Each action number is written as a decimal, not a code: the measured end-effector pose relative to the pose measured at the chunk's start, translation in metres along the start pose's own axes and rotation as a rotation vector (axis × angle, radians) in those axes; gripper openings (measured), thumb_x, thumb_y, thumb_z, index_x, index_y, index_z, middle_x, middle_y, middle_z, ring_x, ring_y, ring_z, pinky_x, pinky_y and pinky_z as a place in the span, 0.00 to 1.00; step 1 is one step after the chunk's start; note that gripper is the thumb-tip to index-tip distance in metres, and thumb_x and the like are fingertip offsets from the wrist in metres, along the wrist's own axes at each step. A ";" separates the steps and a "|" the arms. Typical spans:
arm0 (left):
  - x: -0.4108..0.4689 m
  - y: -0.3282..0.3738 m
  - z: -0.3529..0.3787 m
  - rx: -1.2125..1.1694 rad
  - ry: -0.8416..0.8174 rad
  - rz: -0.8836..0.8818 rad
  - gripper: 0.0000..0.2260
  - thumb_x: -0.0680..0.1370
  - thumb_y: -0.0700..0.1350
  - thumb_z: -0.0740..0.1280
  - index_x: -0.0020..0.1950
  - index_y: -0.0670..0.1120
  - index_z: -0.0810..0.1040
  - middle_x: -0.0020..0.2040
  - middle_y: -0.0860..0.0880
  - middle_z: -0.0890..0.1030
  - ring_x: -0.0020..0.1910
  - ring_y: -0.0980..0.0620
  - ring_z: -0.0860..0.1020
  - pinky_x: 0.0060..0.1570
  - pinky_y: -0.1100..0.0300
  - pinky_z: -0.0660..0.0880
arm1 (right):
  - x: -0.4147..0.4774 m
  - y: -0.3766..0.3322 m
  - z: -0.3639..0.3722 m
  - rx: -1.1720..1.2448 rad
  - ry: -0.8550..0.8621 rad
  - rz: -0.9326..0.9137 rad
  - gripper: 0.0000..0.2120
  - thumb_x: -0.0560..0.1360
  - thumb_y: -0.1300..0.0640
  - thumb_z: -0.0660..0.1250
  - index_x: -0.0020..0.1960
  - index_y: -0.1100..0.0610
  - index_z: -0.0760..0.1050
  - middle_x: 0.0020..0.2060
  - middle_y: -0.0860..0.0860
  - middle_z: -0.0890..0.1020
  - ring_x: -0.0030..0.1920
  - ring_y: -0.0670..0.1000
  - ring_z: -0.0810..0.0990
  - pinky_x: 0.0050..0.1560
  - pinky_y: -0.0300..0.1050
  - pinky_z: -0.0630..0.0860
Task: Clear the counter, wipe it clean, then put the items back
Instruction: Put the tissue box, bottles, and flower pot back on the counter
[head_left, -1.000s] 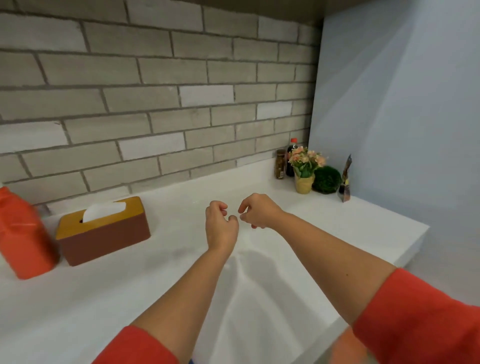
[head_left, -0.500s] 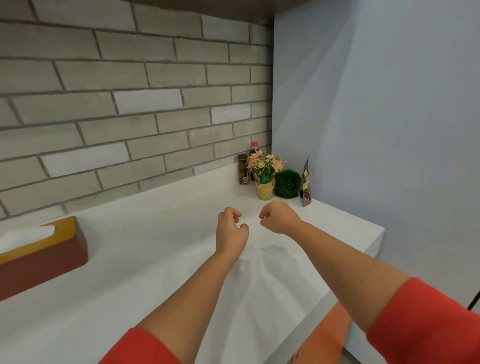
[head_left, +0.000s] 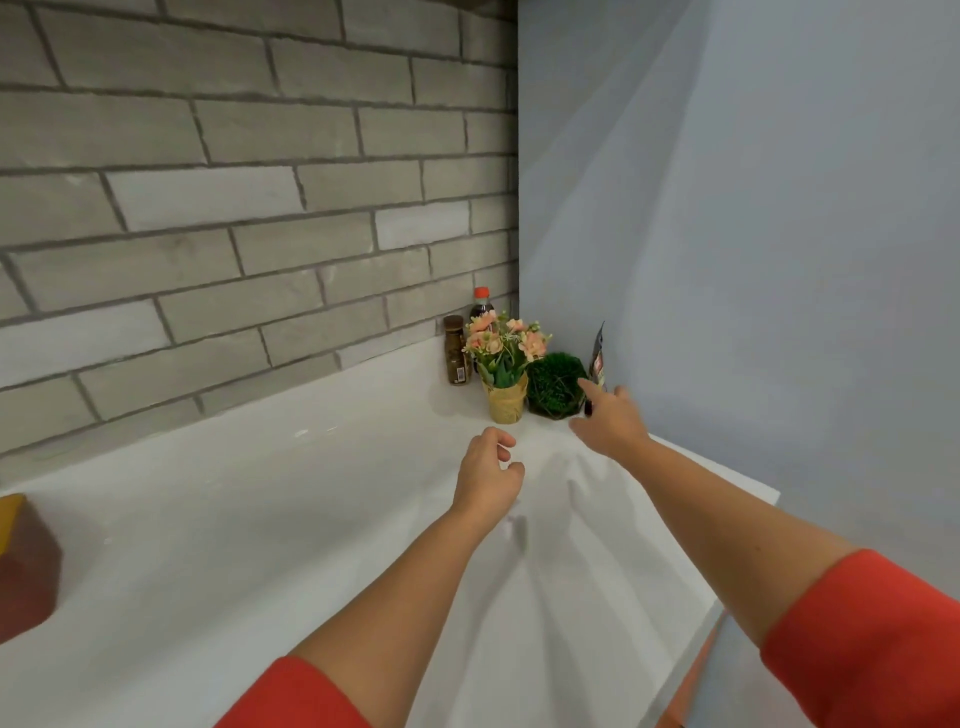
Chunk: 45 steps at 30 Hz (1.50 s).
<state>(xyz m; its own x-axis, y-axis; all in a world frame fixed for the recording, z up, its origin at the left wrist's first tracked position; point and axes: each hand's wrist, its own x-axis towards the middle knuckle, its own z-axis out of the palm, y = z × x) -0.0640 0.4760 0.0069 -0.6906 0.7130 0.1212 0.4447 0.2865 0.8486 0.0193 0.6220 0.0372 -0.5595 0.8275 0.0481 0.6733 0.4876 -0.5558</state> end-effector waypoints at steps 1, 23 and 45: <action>0.007 0.001 0.004 0.010 -0.009 -0.008 0.12 0.77 0.40 0.62 0.60 0.47 0.69 0.56 0.47 0.71 0.47 0.52 0.71 0.41 0.65 0.69 | 0.009 0.002 -0.001 0.018 0.005 0.002 0.31 0.77 0.55 0.63 0.76 0.47 0.53 0.72 0.61 0.57 0.69 0.62 0.65 0.67 0.51 0.67; 0.088 0.031 0.111 0.008 -0.003 -0.099 0.19 0.78 0.42 0.63 0.68 0.47 0.64 0.63 0.45 0.68 0.60 0.47 0.72 0.58 0.56 0.71 | 0.119 0.031 -0.018 0.220 0.198 -0.075 0.27 0.77 0.60 0.61 0.73 0.62 0.56 0.52 0.60 0.80 0.48 0.59 0.78 0.40 0.45 0.71; 0.062 0.062 0.054 0.100 0.568 0.232 0.08 0.78 0.47 0.63 0.51 0.44 0.70 0.44 0.49 0.75 0.39 0.51 0.73 0.36 0.58 0.68 | 0.044 -0.093 -0.061 0.047 0.339 -0.628 0.33 0.74 0.59 0.59 0.76 0.54 0.52 0.38 0.53 0.78 0.39 0.57 0.77 0.37 0.47 0.73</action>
<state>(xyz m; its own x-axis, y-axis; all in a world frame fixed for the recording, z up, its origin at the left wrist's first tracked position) -0.0483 0.5721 0.0396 -0.7528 0.3197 0.5754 0.6520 0.2427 0.7183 -0.0381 0.6301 0.1413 -0.6486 0.4392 0.6216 0.2478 0.8941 -0.3732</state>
